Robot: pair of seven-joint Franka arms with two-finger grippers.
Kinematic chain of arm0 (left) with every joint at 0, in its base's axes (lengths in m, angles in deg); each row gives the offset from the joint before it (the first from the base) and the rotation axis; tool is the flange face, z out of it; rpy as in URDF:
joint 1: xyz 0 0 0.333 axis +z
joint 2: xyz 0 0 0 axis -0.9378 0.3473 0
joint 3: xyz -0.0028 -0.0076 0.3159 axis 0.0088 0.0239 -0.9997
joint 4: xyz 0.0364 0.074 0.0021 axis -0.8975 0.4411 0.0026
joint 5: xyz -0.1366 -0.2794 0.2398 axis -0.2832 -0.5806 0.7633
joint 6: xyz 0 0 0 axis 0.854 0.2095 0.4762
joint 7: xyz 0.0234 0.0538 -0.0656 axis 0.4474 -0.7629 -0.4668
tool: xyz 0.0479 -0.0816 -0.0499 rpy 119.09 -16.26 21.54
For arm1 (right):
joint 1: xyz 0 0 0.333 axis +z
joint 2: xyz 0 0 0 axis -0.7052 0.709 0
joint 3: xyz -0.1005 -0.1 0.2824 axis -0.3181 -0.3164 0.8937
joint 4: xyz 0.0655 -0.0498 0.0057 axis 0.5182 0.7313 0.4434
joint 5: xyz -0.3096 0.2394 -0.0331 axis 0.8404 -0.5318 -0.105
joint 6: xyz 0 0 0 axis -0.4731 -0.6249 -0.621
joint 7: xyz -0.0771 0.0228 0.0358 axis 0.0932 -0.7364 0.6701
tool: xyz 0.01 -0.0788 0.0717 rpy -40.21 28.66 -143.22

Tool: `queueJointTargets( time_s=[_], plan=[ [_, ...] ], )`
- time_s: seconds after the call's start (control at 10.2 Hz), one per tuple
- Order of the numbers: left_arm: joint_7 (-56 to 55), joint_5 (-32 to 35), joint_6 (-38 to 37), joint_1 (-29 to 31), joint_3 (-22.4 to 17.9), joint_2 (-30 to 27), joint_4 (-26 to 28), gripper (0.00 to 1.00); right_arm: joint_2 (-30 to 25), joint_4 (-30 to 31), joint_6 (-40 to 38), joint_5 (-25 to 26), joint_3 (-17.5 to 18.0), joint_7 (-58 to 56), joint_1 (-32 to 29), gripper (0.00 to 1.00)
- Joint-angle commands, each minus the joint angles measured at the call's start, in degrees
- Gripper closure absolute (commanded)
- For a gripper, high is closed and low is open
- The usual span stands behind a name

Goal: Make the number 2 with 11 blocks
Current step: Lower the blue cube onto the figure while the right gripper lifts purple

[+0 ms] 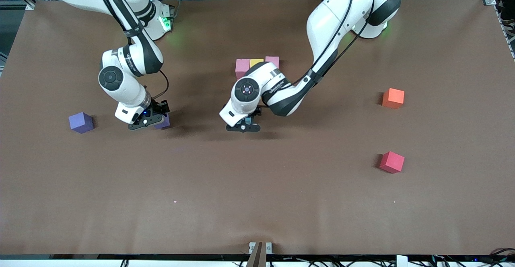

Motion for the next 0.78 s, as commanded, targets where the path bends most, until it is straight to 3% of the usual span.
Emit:
queueJointTargets(
  time_s=[0.0,0.29,0.49,0.68],
  plan=[
    [0.6,-1.3,-4.1,2.6,-0.8,-8.3,3.1,0.0,-1.0,-1.2,-0.2,0.5,0.1,-1.2,1.2,0.59],
    [9.2,-1.4,-8.1,11.2,-0.7,-20.0,12.0,0.0,-0.1,-6.9,-6.7,-0.3,0.1,2.7,6.2,0.59],
    [20.5,-1.4,-7.9,18.2,-0.7,-28.5,22.4,0.0,2.0,-13.4,-12.5,-0.3,0.1,12.5,11.0,0.59],
    [34.1,-1.2,-7.4,26.6,-0.6,-32.4,29.1,0.0,4.6,-18.2,-12.9,-0.7,0.1,23.1,15.4,0.59]
  ],
)
